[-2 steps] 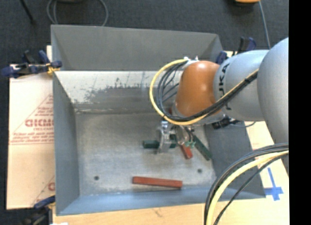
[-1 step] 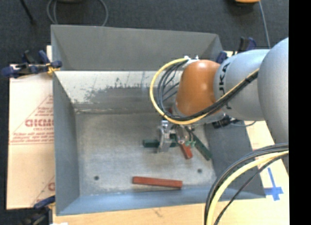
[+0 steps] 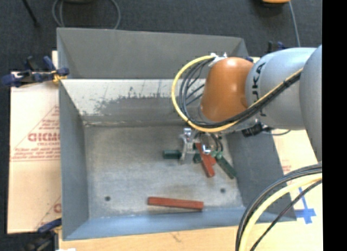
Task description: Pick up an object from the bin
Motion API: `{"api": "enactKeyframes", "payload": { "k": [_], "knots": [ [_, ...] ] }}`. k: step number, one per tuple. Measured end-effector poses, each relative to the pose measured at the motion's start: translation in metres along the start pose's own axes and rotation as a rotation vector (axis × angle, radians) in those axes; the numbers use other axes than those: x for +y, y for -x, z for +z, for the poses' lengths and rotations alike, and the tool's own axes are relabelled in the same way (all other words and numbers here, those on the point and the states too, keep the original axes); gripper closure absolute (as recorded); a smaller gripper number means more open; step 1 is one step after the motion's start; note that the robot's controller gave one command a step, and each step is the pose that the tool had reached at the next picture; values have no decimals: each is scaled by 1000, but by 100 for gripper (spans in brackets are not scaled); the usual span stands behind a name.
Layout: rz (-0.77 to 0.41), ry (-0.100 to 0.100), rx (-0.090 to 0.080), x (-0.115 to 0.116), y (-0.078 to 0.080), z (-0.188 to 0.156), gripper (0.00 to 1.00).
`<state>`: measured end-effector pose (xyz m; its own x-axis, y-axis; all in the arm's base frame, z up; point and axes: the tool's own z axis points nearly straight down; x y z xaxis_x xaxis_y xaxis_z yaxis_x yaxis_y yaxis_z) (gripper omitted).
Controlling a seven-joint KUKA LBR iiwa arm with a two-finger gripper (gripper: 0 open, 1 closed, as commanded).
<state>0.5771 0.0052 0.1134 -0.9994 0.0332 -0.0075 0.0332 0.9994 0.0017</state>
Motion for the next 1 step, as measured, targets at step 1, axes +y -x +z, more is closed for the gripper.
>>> {"api": "enactKeyframes", "payload": {
  "k": [1],
  "knots": [
    [2, 0, -2, 0, 3, -52, 100]
  ]
}}
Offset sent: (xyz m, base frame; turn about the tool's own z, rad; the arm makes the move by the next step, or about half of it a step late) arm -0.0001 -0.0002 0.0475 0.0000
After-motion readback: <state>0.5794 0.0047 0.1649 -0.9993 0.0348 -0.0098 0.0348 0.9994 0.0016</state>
